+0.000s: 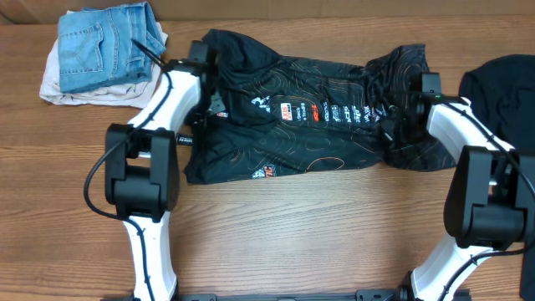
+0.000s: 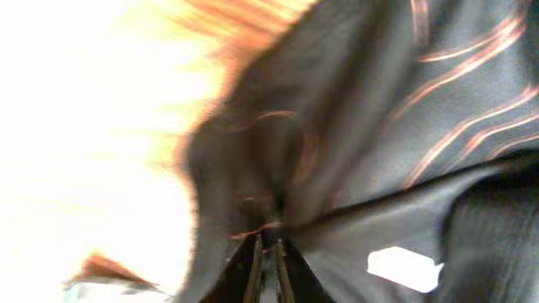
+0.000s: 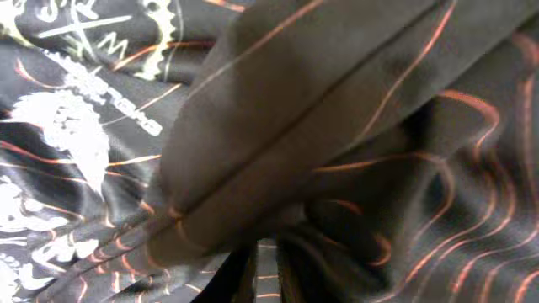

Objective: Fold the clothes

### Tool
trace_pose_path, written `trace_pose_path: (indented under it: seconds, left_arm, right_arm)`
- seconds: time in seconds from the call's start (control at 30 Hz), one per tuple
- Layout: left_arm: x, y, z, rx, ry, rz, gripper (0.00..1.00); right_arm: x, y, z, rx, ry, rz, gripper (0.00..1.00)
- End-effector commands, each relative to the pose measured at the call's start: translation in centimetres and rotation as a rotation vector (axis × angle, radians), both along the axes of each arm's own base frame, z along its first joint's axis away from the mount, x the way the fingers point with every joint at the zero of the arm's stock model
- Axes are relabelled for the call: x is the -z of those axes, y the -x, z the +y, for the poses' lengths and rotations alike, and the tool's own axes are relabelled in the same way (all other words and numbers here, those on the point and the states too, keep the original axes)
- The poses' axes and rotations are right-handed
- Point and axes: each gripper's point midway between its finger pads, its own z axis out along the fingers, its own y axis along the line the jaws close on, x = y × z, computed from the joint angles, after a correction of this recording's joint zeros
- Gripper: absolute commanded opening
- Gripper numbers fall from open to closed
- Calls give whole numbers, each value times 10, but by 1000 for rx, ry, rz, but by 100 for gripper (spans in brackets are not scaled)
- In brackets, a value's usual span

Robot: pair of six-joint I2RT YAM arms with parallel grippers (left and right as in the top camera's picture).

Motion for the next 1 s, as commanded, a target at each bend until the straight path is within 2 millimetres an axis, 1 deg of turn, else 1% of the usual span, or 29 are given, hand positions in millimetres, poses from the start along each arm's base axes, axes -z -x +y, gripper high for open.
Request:
trace_pose_path:
  seconds: [0.0, 0.03, 0.07, 0.1, 0.13, 0.17, 0.2, 0.27, 0.3, 0.37, 0.4, 0.47, 0.5, 0.53, 0.57, 0.63, 0.73, 0.8, 0.9, 0.97]
  left_arm:
    - [-37, -25, 6, 17, -25, -66, 9]
    - [-52, -29, 5, 26, -26, -76, 9]
    - [-64, -30, 4, 33, -26, -82, 8]
    - [-76, -31, 2, 36, -27, -90, 8]
    - [-93, -30, -1, 42, -27, -93, 10]
    - [-107, -24, -7, 52, -7, -76, 14]
    - [-114, -10, -17, 68, 40, -27, 15]
    - [-111, 15, -35, 92, 117, 77, 15]
    - [-107, 26, -44, 105, 149, 122, 14]
    - [-94, 48, -63, 179, 198, 211, 10]
    - [-82, 59, -71, 196, 198, 256, 6]
    - [-58, 78, -82, 226, 184, 320, 4]
    - [-38, 89, -94, 251, 196, 350, 4]
    - [-29, 94, -100, 263, 204, 360, 4]
    - [-15, 103, -110, 278, 215, 372, 4]
    - [2, 115, -120, 285, 231, 394, 4]
    - [15, 123, -120, 268, 229, 408, 4]
    - [20, 126, -117, 264, 226, 418, 4]
    - [30, 129, -110, 259, 202, 416, 4]
    - [35, 128, -100, 234, 159, 410, 4]
  right_arm:
    - [-21, -17, -15, -61, 71, -14, 12]
    - [-34, -20, -15, -81, 74, -17, 14]
    - [-42, -22, -15, -99, 76, -16, 19]
    - [-57, -24, -16, -138, 82, -16, 33]
    - [-67, -25, -16, -166, 85, -11, 54]
    - [-81, -22, -19, -183, 103, 9, 70]
    - [-87, -18, -25, -171, 120, 32, 74]
    - [-89, -10, -31, -154, 116, 61, 75]
    - [-88, -8, -35, -145, 118, 71, 74]
    - [-82, -3, -45, -119, 117, 87, 62]
    - [-79, 0, -53, -99, 115, 96, 51]
    - [-72, 4, -67, -64, 115, 109, 34]
    - [-69, 5, -77, -44, 117, 114, 26]
    - [-68, 6, -82, -30, 117, 115, 23]
    - [-67, 7, -87, -18, 118, 114, 18]
    - [-67, 7, -93, -13, 126, 109, 11]
    - [-66, 6, -103, -8, 175, 109, 7]
    - [-61, 5, -103, -8, 180, 102, 6]
    - [-48, 6, -104, -6, 182, 95, 4]
    - [-39, 9, -104, -2, 183, 95, 4]
